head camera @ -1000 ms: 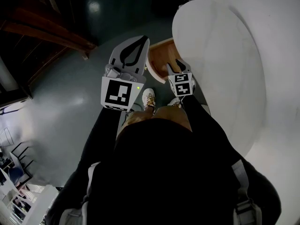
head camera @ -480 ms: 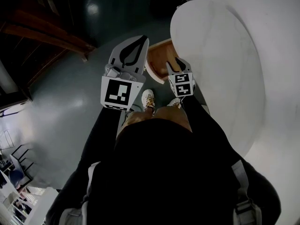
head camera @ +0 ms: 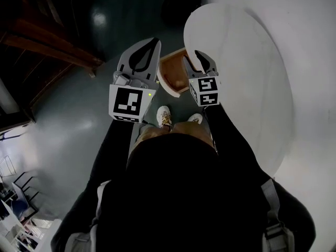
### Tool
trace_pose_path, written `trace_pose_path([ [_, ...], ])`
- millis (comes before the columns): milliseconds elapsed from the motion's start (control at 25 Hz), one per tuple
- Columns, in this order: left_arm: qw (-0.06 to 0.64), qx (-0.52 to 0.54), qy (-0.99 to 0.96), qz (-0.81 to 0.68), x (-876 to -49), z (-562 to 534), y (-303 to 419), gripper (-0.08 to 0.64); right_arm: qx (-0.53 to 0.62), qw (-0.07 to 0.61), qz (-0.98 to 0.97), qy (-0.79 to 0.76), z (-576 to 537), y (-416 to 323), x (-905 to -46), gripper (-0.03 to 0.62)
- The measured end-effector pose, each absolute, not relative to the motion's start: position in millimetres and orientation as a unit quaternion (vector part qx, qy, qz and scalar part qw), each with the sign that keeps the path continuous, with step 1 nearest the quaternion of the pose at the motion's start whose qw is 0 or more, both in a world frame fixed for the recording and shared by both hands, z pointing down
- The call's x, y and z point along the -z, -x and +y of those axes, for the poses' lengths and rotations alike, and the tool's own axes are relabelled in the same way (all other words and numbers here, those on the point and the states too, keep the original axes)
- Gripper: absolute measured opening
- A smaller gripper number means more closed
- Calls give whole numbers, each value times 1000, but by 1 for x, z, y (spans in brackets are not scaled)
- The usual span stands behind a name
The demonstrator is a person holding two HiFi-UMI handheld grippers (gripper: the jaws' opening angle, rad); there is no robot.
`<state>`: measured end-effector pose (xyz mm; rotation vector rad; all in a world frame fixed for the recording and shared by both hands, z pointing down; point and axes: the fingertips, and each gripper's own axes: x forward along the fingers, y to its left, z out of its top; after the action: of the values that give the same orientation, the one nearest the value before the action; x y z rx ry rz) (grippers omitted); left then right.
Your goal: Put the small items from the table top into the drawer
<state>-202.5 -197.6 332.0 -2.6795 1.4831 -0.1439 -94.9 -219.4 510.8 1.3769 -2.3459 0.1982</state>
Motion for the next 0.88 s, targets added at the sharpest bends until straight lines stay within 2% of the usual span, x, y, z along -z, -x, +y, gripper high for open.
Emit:
trace_pose_path([
  [560, 65, 29, 880, 470, -306, -207, 196, 15, 47, 80, -859, -504, -220, 101, -362, 187],
  [880, 77, 22, 887, 456, -293, -210, 182, 15, 69, 44, -856, -511, -211, 89, -325, 187],
])
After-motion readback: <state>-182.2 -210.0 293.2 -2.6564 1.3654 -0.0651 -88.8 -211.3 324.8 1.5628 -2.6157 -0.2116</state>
